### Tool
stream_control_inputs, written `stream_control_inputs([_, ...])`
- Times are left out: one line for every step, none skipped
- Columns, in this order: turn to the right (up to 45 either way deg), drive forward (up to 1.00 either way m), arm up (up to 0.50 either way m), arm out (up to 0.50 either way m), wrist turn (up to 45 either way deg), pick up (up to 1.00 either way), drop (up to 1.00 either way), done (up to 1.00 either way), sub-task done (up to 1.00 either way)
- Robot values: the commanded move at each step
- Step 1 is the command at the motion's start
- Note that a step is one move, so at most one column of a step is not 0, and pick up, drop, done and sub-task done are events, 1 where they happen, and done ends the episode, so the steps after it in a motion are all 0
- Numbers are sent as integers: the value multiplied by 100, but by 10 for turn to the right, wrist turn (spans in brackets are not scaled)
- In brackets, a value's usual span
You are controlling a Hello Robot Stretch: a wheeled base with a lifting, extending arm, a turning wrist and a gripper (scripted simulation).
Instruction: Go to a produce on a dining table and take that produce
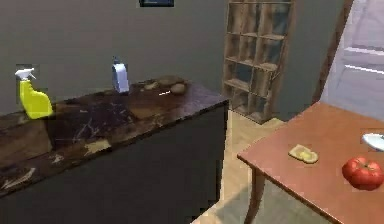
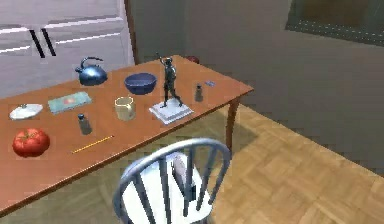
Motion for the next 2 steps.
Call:
stream_control_inputs([0, 35, 0, 0, 0, 0, 0, 0, 0])
stream_control_inputs([-210, 0, 0, 0, 0, 0, 0, 0, 0])
